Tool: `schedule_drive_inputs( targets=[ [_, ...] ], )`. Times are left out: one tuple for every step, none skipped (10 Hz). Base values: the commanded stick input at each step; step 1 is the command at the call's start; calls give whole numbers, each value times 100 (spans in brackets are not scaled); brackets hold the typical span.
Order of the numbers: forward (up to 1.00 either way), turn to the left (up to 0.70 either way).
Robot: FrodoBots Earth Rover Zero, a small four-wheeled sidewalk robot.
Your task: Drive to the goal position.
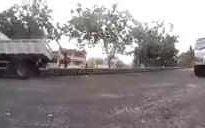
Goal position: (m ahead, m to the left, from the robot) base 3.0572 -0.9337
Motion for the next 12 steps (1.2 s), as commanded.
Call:
schedule_drive_inputs(
  targets=[
    [32, 12],
    [16, 6],
    [1, 0],
    [0, -45],
    [0, -45],
    [0, -45],
    [0, -45],
    [0, -45],
    [0, -45],
    [0, -45],
    [0, -45],
    [0, -45]
  ],
)
